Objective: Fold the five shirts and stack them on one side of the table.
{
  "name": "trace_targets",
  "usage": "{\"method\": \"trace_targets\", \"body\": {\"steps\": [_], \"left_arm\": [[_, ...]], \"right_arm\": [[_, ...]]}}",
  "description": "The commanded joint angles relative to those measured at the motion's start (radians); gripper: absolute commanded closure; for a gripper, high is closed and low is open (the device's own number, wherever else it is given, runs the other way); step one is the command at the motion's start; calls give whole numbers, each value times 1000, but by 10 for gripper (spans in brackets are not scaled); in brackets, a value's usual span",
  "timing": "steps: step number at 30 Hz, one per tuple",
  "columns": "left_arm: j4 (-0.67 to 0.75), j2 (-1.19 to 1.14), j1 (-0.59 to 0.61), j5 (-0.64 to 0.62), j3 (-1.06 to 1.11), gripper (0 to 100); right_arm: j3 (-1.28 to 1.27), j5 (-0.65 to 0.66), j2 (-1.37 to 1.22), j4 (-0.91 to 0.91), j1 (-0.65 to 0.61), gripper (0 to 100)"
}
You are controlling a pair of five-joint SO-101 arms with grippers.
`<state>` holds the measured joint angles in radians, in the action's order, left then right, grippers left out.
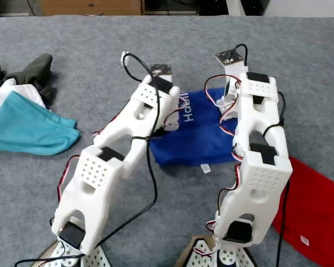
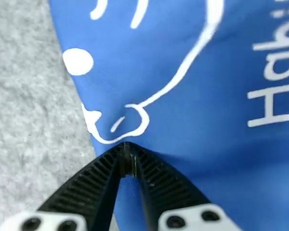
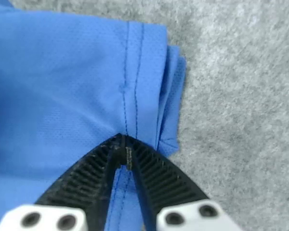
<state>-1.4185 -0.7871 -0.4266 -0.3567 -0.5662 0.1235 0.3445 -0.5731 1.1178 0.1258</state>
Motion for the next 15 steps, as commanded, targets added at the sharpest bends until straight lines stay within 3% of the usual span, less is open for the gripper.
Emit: {"method": "trace_targets", "body": {"steps": [1,9,15], "left_arm": [[60,28,64,12,52,981],[-8,67,26,35,34,981],[98,108,12,32,130,981]], "right_arm": [[28,5,-4,5,38,990],[30,12,-4,3,35,991],[19,26,108,54,12,991]]}}
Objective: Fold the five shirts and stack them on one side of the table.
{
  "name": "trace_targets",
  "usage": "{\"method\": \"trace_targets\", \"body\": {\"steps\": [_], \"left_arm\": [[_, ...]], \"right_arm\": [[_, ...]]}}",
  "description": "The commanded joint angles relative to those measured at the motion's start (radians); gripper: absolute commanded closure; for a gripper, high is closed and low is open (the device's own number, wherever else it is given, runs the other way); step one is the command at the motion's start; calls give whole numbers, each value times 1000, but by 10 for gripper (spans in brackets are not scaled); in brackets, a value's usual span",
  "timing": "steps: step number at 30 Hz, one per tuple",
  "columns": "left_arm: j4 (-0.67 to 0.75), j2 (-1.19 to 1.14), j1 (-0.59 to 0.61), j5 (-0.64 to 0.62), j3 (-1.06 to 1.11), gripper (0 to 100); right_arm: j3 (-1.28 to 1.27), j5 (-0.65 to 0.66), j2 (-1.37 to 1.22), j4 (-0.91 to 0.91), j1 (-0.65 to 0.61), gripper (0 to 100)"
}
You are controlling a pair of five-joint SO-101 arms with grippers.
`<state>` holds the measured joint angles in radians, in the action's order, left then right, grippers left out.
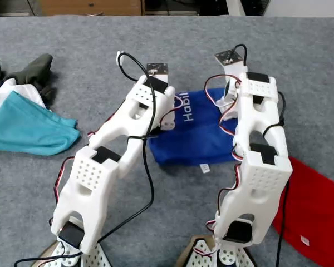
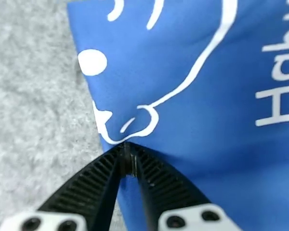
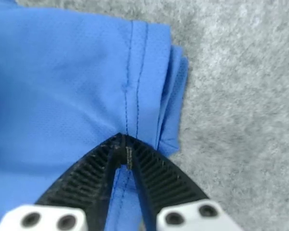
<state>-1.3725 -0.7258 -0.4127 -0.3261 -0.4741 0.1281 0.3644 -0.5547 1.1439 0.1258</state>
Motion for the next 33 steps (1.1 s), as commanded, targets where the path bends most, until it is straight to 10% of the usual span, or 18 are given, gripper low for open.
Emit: {"method": "trace_targets", "body": {"steps": [1,18,33], "left_arm": [[58,47,-2,2,46,981],[61,47,-17,0,57,981],[61,47,-15,0,57,981]], "right_arm": [[2,6,124,32,10,991],[-308,87,816,144,-36,991],[-832,94,664,-347,1,991]]}}
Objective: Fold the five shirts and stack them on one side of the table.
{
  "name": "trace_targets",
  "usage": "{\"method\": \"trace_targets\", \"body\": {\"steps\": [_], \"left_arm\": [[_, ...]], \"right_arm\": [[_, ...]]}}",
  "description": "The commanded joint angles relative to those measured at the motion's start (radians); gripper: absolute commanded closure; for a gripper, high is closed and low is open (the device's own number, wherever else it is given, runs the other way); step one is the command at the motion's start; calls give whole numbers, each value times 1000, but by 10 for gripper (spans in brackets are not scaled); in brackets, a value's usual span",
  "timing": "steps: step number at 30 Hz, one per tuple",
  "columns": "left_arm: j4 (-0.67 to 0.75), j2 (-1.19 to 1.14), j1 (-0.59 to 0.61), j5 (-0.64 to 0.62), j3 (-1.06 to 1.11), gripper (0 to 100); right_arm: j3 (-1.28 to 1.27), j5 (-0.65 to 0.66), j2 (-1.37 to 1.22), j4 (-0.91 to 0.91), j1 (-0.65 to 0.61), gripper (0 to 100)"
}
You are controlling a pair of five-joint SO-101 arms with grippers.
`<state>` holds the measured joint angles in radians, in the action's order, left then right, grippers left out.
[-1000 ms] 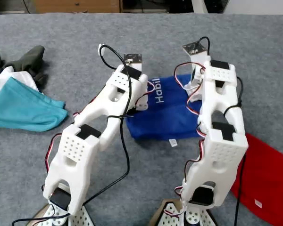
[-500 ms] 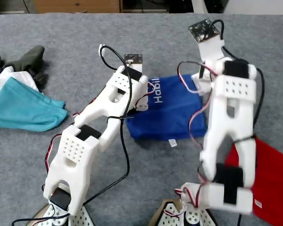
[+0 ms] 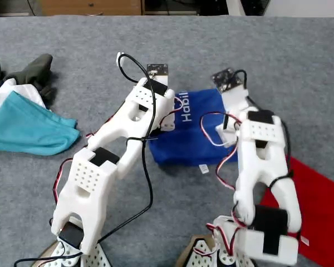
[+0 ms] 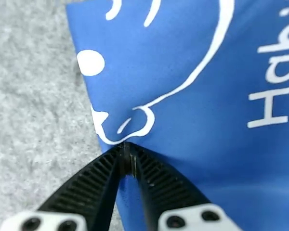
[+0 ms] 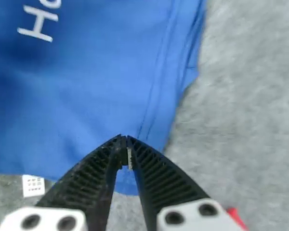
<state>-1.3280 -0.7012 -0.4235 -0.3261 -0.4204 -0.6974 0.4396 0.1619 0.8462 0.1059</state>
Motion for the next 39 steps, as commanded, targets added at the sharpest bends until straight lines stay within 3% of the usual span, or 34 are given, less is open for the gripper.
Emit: {"method": "trace_targets", "body": {"steps": [1,12,16,20,25,29,34,39], "left_arm": [[17,22,-5,0,3,981],[18,22,-5,2,3,981],[18,22,-5,3,-2,981],[5,45,-6,3,-14,981],[-77,186,-14,6,-17,981],[-149,344,-11,8,-6,981],[-140,515,-83,8,166,981],[23,624,-186,2,457,981]], "right_arm": [[2,37,-79,-48,36,991],[70,120,-156,11,163,991],[111,112,-153,23,162,991],[202,98,-79,150,139,991],[202,55,101,239,84,991],[111,55,209,204,41,991],[48,18,197,110,2,991],[47,14,84,26,7,991]]}}
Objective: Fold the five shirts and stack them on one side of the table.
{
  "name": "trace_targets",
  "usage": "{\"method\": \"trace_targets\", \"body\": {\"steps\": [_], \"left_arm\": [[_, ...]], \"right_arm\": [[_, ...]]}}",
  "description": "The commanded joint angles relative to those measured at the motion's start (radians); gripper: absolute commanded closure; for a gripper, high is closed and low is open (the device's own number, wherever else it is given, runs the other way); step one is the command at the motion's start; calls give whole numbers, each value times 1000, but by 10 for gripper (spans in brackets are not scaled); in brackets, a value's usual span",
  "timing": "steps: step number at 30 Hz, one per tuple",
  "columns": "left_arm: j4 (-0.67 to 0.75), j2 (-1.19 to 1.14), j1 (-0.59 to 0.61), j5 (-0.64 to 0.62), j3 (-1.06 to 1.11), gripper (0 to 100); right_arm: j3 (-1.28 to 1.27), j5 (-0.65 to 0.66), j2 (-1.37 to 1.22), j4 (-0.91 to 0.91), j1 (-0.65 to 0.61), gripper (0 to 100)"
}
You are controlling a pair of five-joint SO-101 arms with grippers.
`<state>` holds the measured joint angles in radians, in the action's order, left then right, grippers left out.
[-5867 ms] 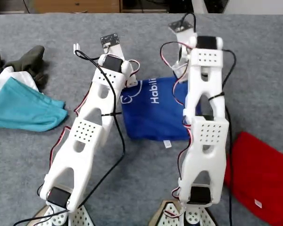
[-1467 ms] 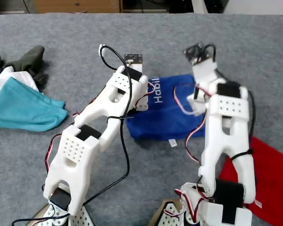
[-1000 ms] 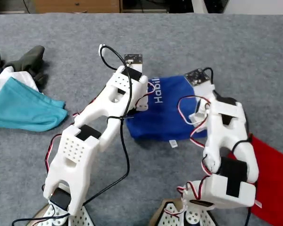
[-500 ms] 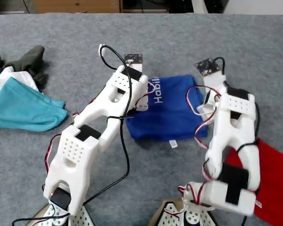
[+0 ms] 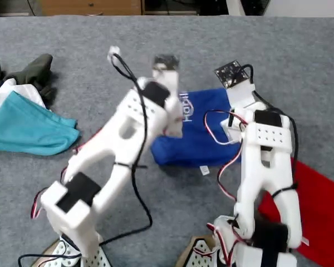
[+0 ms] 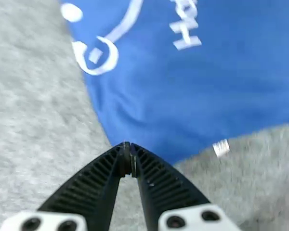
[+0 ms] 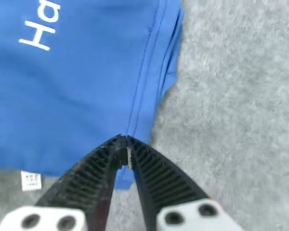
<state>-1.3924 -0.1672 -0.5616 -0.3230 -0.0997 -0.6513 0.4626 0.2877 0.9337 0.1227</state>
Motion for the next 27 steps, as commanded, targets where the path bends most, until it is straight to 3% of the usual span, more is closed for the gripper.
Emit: {"method": "trace_targets", "body": {"steps": [1,8,11,20,27], "left_arm": [[129,105,-58,-2,195,981],[454,136,-68,0,525,981],[531,140,-64,3,603,981],[514,206,-69,5,629,981],[482,374,-34,44,603,981]], "right_arm": [[2,-9,-74,-83,-10,991],[70,-8,-269,-138,10,991],[117,-3,-338,-138,48,991],[203,-2,-401,-78,81,991],[200,-8,-176,58,65,991]]}}
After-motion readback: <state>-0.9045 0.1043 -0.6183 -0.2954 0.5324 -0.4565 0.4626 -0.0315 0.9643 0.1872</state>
